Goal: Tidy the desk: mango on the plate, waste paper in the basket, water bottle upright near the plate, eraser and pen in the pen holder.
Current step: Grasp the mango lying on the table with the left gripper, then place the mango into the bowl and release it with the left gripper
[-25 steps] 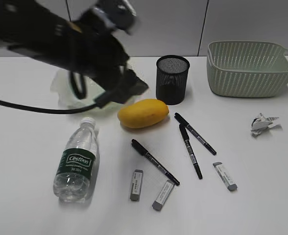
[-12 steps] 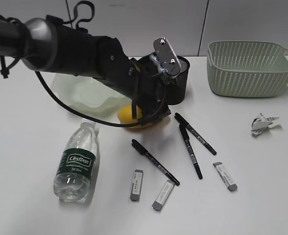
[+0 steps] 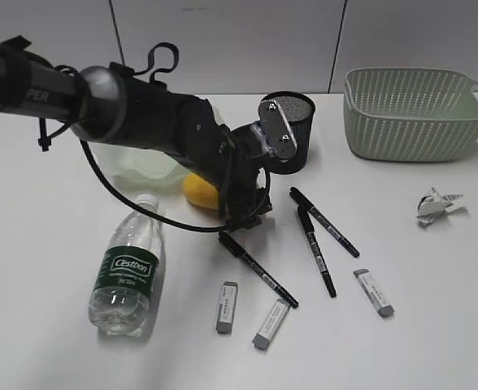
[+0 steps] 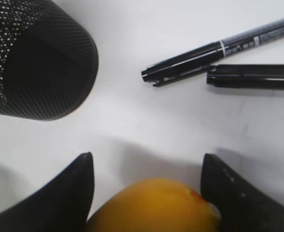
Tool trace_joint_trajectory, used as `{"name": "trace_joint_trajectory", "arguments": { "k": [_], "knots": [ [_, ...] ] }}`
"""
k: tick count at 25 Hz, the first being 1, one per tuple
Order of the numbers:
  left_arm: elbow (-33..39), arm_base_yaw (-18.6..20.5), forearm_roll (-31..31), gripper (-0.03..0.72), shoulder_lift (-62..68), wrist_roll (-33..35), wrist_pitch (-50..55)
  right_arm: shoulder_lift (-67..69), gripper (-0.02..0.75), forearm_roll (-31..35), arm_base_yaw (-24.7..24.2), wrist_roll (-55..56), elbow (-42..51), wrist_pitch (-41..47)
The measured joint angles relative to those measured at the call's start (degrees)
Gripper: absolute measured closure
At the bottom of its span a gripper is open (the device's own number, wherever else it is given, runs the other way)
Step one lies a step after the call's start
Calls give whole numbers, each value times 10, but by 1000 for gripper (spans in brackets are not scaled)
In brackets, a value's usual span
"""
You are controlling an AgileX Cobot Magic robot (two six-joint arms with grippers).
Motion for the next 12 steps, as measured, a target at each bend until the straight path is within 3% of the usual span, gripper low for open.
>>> {"name": "trace_joint_trajectory", "arguments": {
  "k": [1, 12],
  "knots": [
    [0, 0, 1, 197, -1, -1, 7, 0, 230, 0, 0, 0, 0, 0],
    [1, 0, -12, 210, -127, -5, 46, 0, 230, 1, 0, 0, 0, 0]
  ]
}}
